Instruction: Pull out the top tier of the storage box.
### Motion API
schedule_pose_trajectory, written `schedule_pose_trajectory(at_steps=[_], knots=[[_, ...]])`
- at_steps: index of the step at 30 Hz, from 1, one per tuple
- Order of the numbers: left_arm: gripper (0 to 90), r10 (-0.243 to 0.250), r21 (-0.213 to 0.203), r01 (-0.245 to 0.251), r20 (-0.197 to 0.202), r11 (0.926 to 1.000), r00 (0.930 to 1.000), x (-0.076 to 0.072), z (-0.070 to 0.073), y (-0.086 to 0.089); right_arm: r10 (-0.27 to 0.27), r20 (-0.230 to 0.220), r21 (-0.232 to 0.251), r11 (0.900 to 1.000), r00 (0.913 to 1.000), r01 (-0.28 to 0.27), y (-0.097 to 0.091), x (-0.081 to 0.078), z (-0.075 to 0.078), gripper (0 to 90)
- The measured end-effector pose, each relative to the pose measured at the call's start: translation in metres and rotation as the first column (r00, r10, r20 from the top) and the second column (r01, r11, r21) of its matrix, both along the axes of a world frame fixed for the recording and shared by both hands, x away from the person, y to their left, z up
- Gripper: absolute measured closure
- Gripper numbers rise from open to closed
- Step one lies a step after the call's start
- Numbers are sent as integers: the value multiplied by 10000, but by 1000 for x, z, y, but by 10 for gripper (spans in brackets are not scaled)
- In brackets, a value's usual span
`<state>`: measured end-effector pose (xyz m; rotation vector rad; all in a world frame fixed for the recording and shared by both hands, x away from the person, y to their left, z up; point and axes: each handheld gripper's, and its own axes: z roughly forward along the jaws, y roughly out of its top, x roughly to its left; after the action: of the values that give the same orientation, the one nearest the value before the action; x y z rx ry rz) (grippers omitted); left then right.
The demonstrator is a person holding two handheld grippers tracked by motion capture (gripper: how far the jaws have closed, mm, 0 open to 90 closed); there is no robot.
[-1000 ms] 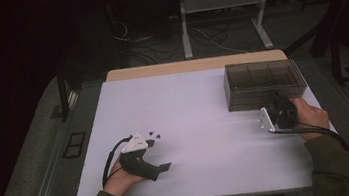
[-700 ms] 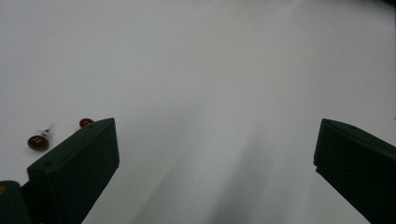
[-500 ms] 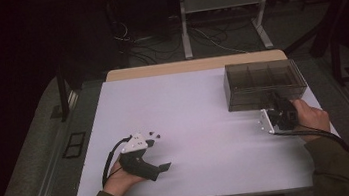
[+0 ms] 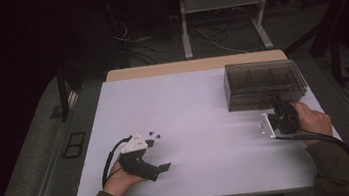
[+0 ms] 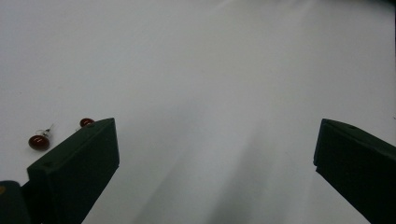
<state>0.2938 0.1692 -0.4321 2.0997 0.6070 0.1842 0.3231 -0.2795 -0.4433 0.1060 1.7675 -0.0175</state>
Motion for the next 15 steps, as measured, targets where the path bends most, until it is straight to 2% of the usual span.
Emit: schedule_pose_trajectory(at_steps=[7, 8, 10, 12, 15], knots=[[0, 9, 4, -9, -3, 10000, 10000, 0, 0, 0, 69, 15, 77, 9999, 10000, -69, 1, -7, 0, 788], [0, 14, 6, -14, -2, 10000, 10000, 0, 0, 0, 65, -40, -60, 10000, 10000, -65, 0, -8, 1, 787], [0, 14, 5, -14, -6, 10000, 10000, 0, 0, 0, 49, 22, 67, 10000, 10000, -49, 1, -9, 0, 787], [0, 5, 4, -5, -3, 10000, 10000, 0, 0, 0, 70, -34, -88, 9999, 10000, -70, 1, -11, 1, 787], [0, -7, 7, 7, -9, 10000, 10000, -1, 0, 0, 62, -18, 48, 10000, 10000, -62, 1, -13, 0, 787]])
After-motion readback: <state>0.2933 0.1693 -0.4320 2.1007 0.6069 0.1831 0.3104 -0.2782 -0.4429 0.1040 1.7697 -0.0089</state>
